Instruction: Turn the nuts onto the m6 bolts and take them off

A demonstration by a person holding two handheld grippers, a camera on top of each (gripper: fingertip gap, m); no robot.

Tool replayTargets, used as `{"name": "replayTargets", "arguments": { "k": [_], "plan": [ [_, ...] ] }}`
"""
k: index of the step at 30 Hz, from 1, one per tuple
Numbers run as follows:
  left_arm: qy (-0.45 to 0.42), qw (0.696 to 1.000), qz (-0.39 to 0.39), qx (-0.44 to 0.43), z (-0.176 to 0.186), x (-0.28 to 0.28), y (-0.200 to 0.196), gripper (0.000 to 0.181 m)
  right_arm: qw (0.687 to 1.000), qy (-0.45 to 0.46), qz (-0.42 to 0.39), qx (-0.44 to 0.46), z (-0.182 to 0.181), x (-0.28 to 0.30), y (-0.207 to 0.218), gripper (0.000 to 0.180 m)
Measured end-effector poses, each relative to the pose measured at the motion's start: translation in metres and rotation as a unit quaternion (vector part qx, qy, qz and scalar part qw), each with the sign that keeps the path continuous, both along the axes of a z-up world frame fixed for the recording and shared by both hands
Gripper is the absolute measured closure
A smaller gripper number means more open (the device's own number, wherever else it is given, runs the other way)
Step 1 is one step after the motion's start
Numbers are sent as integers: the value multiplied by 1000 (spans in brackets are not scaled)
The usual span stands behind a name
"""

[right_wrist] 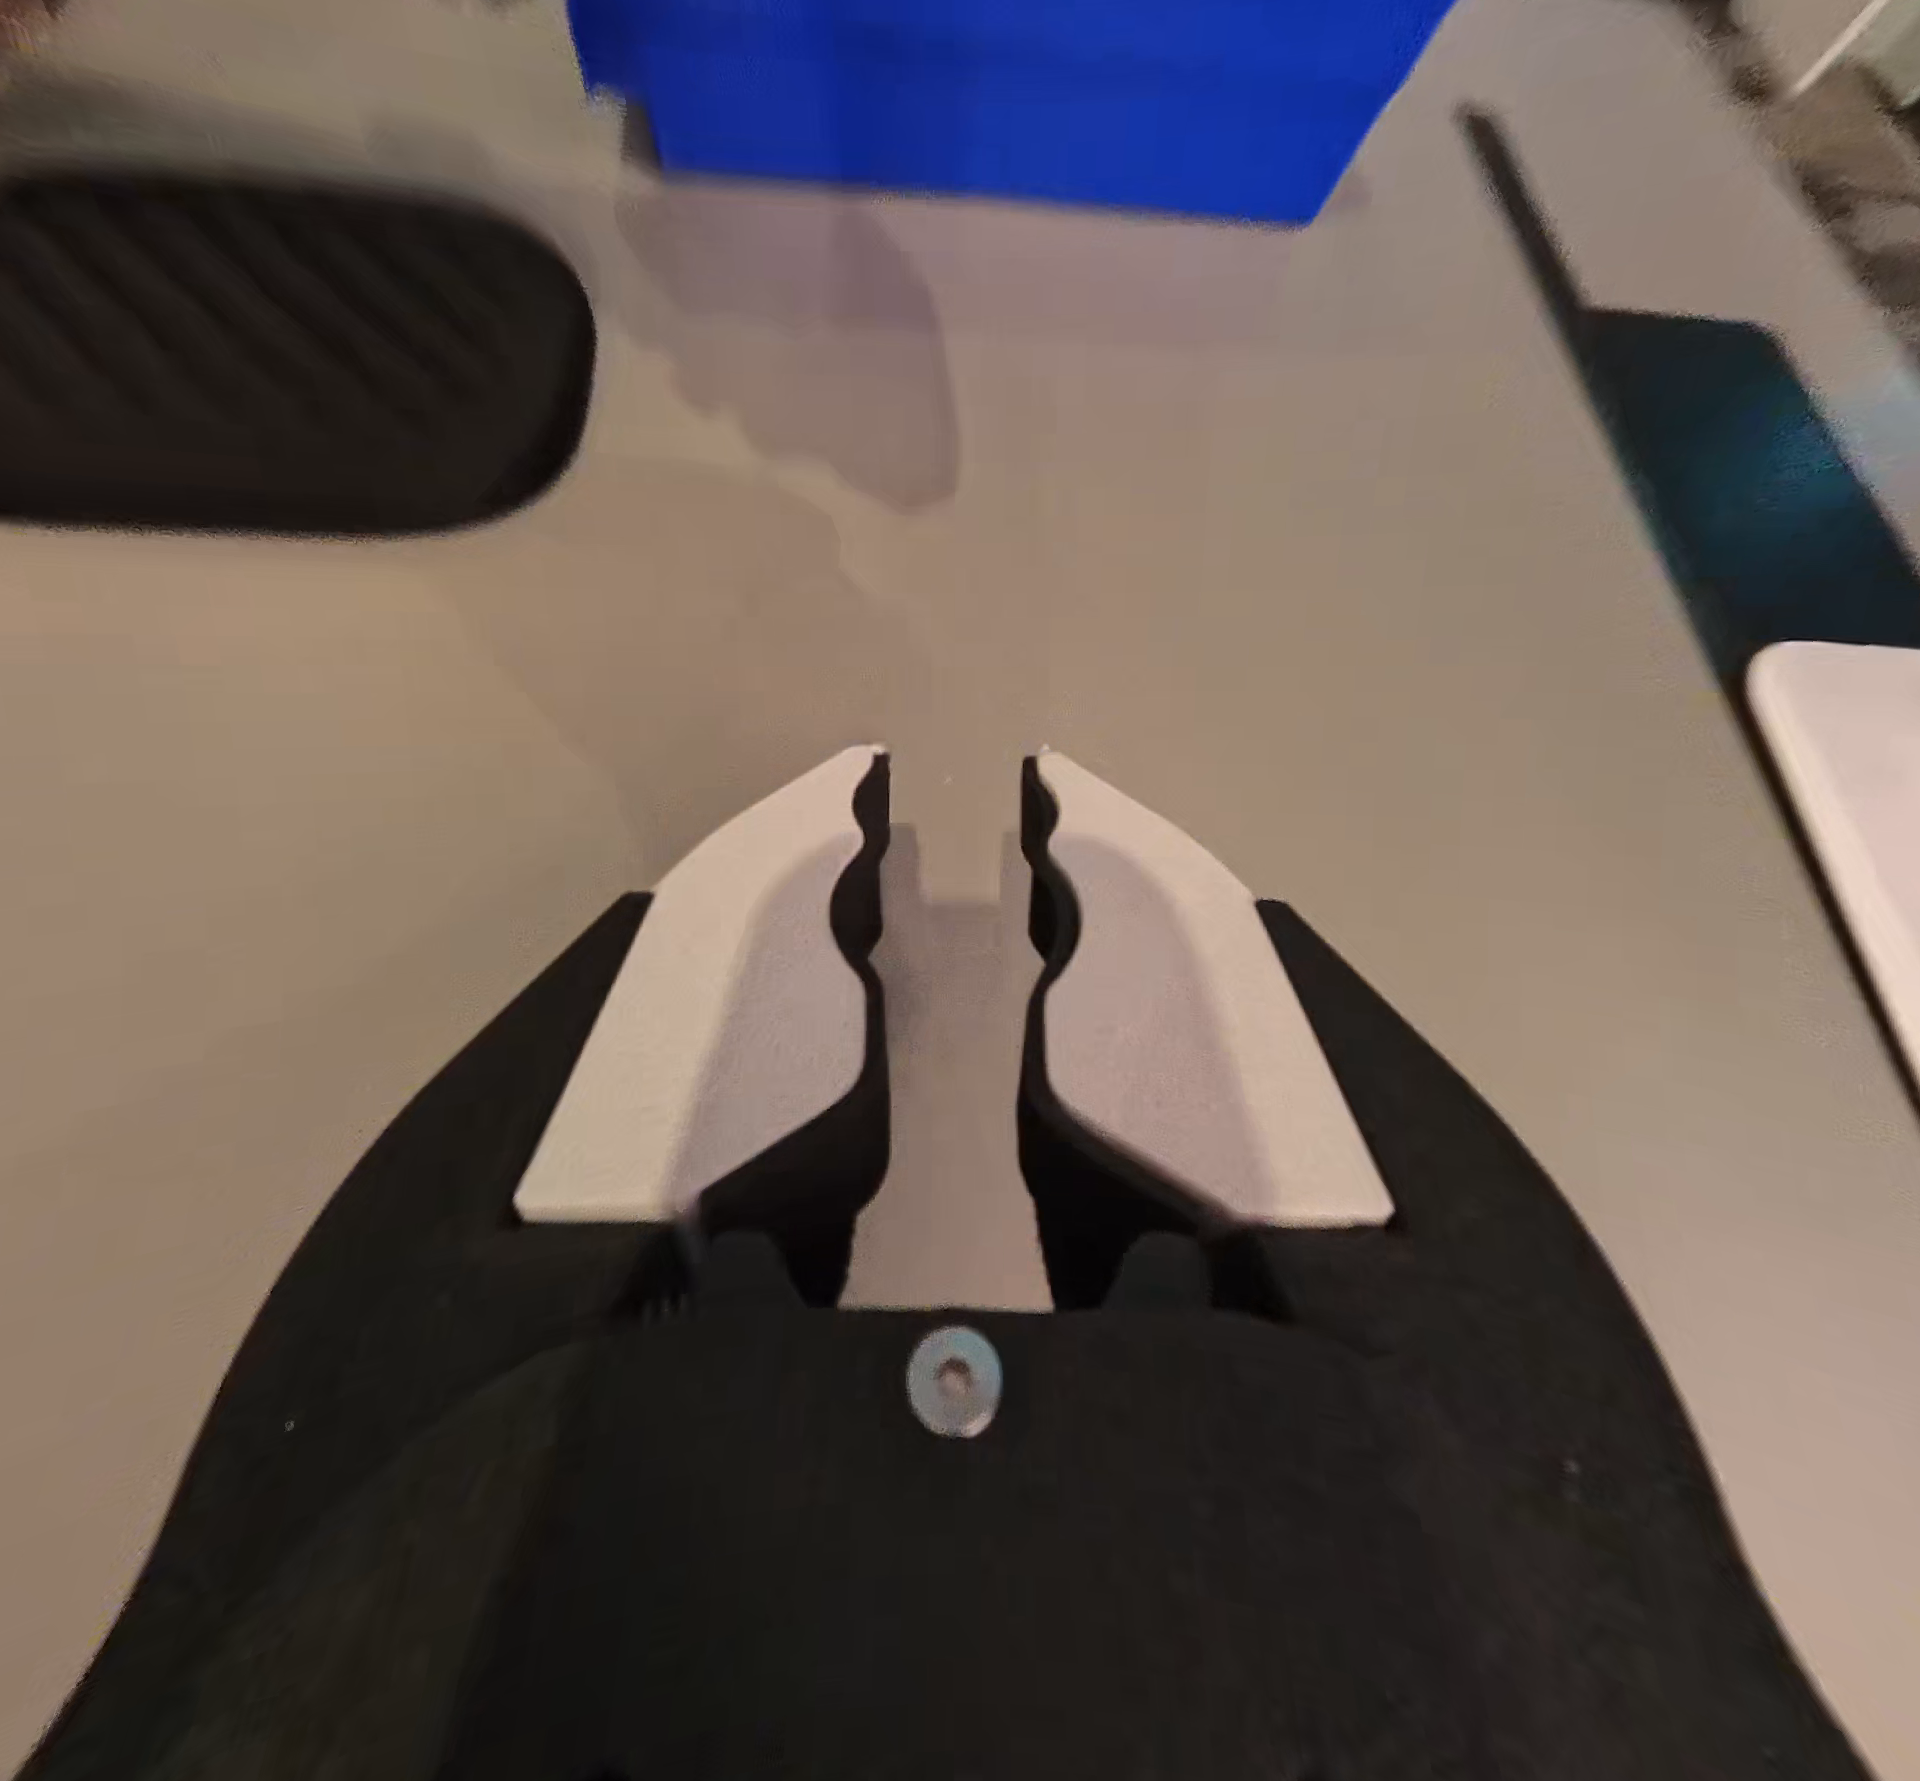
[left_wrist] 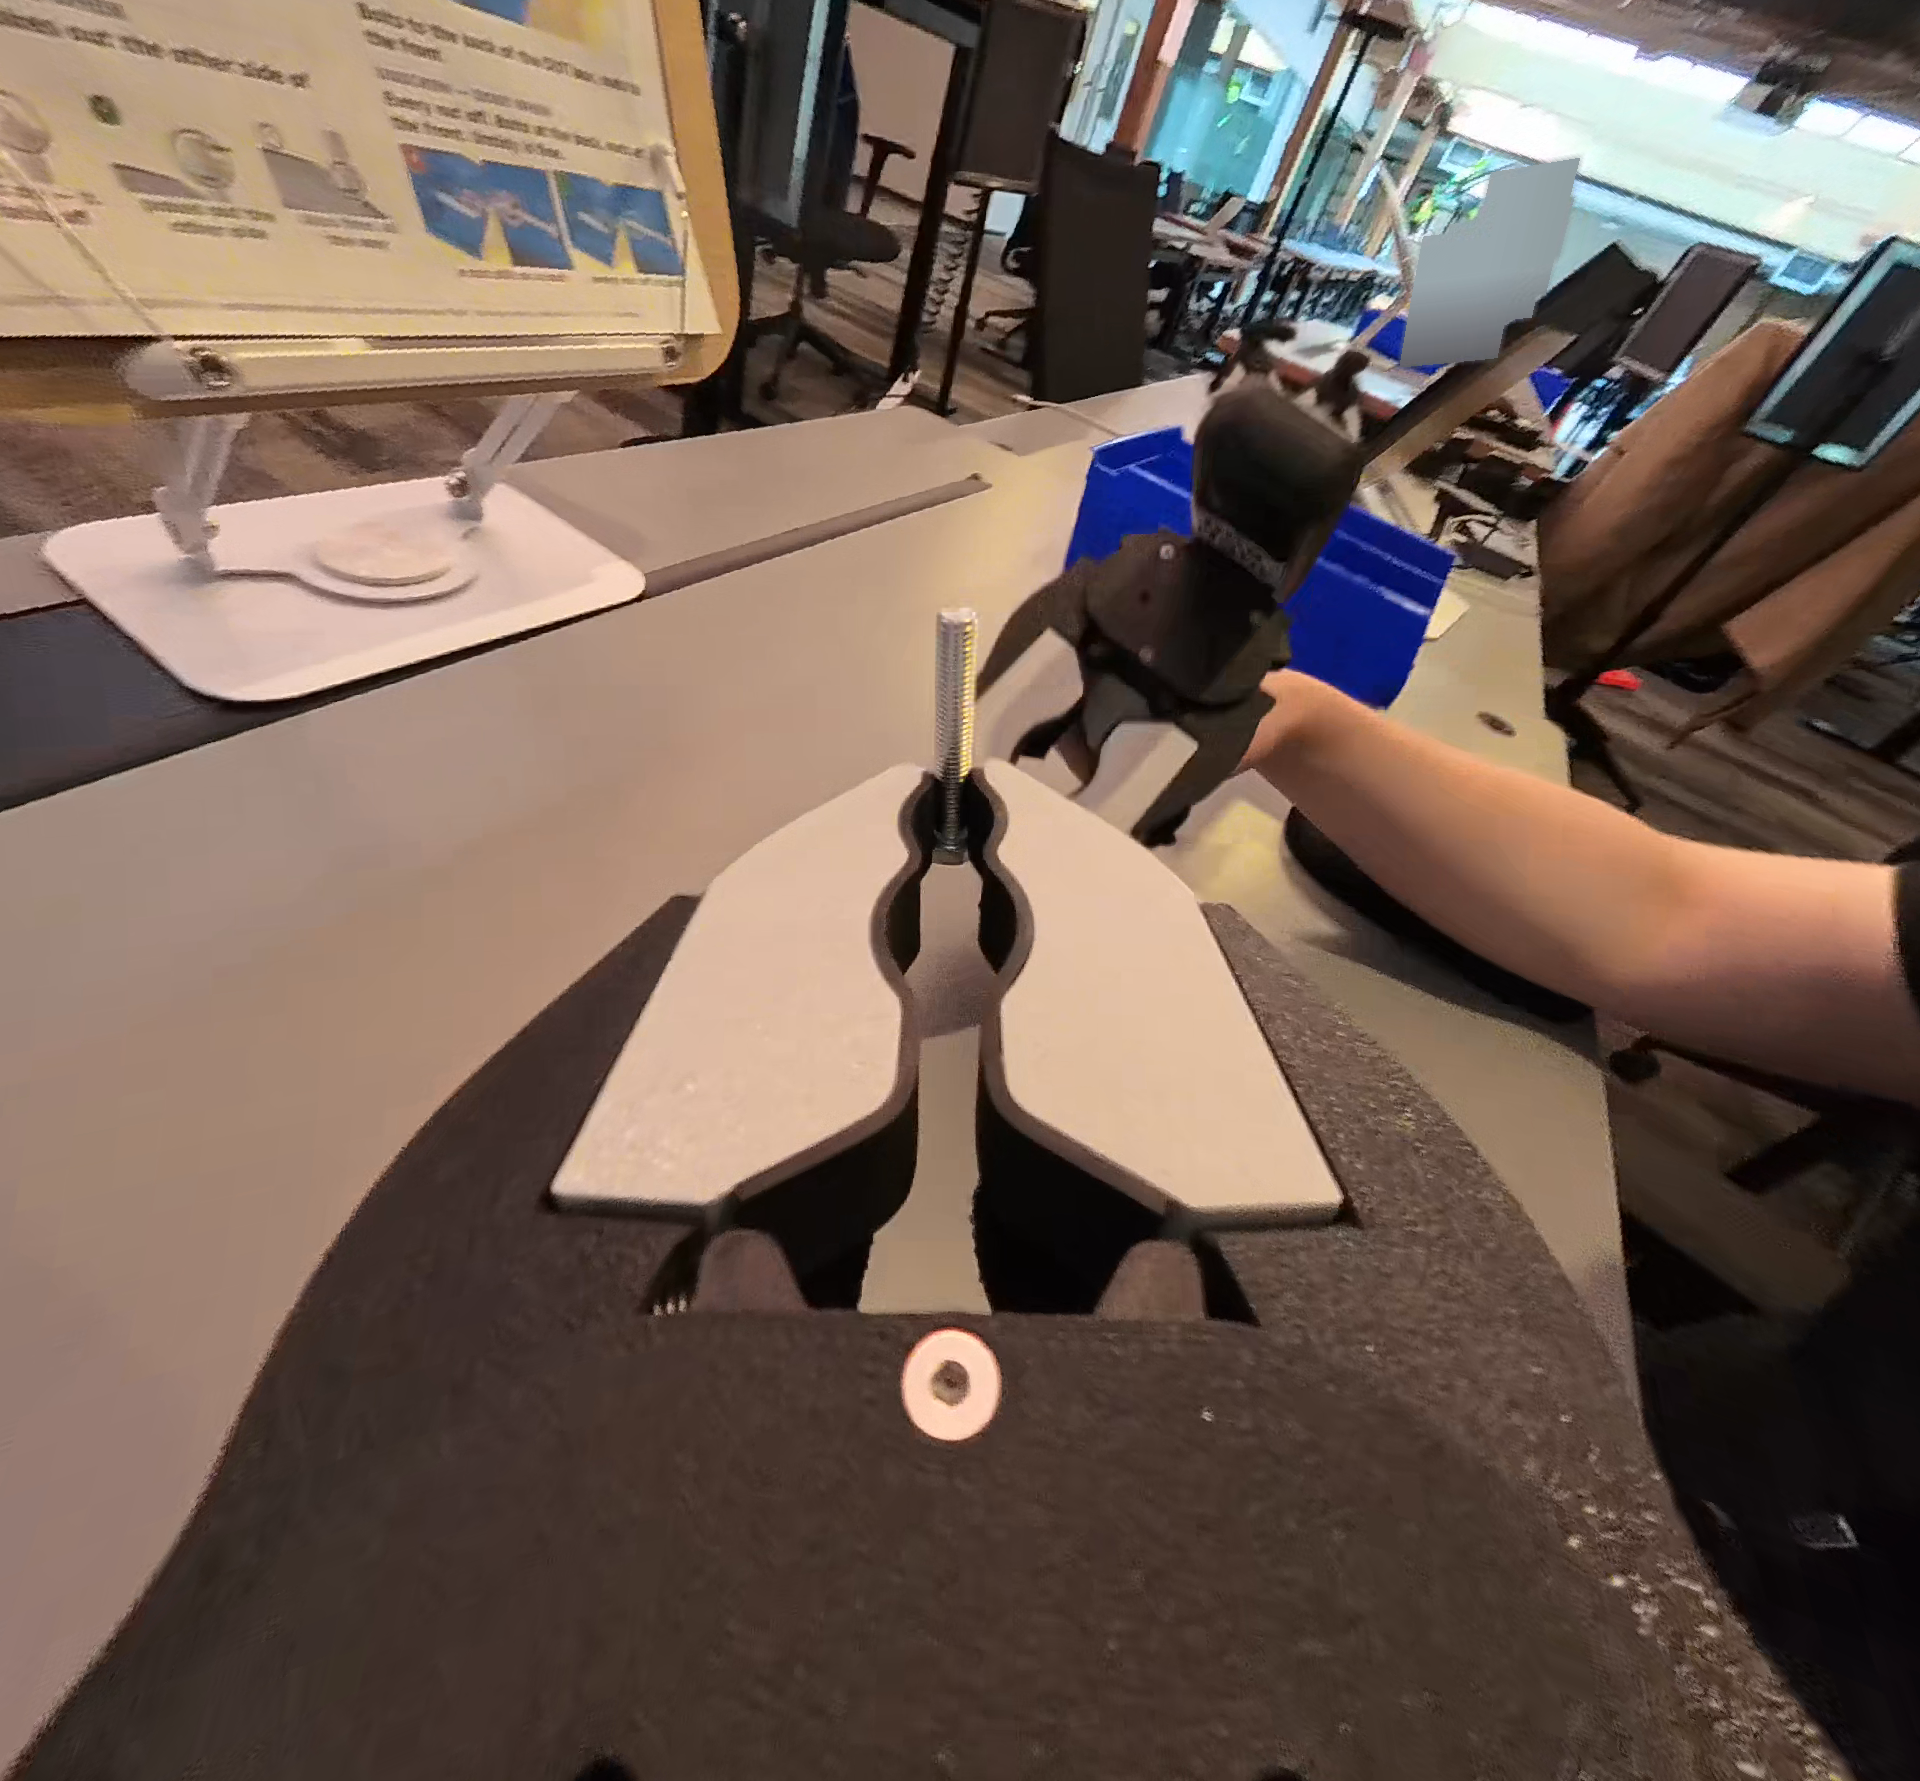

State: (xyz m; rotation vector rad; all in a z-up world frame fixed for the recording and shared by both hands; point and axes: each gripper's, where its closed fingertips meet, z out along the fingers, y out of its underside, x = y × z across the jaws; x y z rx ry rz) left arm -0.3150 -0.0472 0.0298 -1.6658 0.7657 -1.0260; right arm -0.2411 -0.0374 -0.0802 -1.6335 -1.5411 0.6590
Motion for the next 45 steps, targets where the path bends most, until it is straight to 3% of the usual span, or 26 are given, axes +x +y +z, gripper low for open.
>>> {"name": "replayTargets", "arguments": {
  "k": [4, 9, 14, 45],
  "plan": [
    [39, 999, 18, 4, -9, -15, -3, 175, 995, -95, 39, 21, -45, -9, -6, 157],
    [46, 999, 5, -8, -9, -23, -17, 175, 985, -100, 139, 25, -39, -18, -11, 160],
    [56, 998, 2, -5, -7, -30, -25, 175, 964, -178, 195, 14, -53, -24, -9, 159],
    [67, 996, -57, -29, -21, -13, -36, 175, 949, -218, 227, -31, -72, -33, -5, 165]
  ]
}}
